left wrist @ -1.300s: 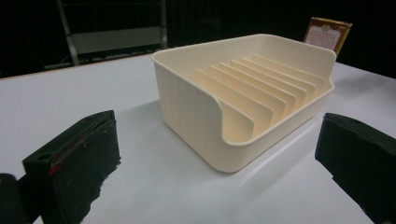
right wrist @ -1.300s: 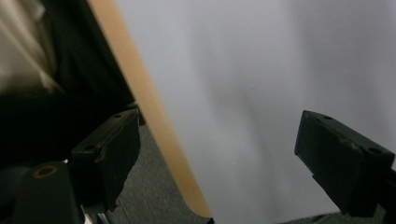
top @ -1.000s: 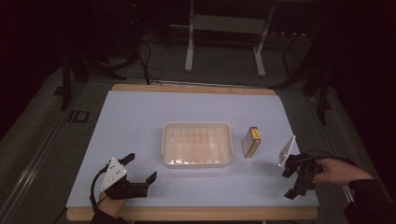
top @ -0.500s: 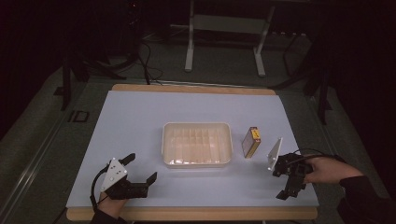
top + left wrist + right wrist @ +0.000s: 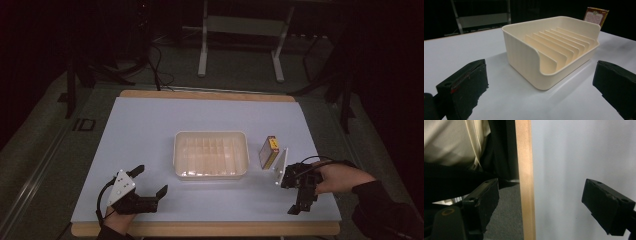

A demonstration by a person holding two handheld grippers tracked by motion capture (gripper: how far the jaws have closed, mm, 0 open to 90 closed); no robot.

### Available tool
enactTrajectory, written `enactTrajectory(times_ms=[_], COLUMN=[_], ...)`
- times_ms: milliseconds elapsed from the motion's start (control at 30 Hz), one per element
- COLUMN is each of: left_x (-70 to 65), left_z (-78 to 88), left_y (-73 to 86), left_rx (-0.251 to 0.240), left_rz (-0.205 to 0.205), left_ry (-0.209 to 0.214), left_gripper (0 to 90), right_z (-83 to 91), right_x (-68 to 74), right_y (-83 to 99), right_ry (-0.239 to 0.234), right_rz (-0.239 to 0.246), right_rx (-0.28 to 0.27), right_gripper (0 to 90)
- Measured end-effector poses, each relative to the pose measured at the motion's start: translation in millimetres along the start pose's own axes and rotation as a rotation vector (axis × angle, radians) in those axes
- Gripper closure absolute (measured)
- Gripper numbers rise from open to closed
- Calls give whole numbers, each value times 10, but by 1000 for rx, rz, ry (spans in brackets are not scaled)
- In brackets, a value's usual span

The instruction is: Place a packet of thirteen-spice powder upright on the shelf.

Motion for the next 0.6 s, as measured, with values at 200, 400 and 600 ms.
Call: enactTrajectory(times_ms=[200,400,600], left_x=[5,2,5], left_z=[6,2,5], left_y=[1,7,18], left_rx=[1,3,10], left_rz=[1,2,-13], left_ry=[-1,2,5], left_gripper=[0,0,0], right_z=[64,136,295], right_x=[-52,-111,-211], right_y=[-94,-118,-96], right_ry=[12,50,77], right_rz=[26,54,35], right_rx=[-15,-3,3], right_gripper=[162,146,183])
Point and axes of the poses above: each handheld gripper's, and its own axes: z roughly backward along the jaws, y roughly out of its underside, x roughly to its left, the point moved 7 cm from there along -z, roughly forward along the jaws, and after that the axes turned 13 degrees about z, right-handed, at the moved point
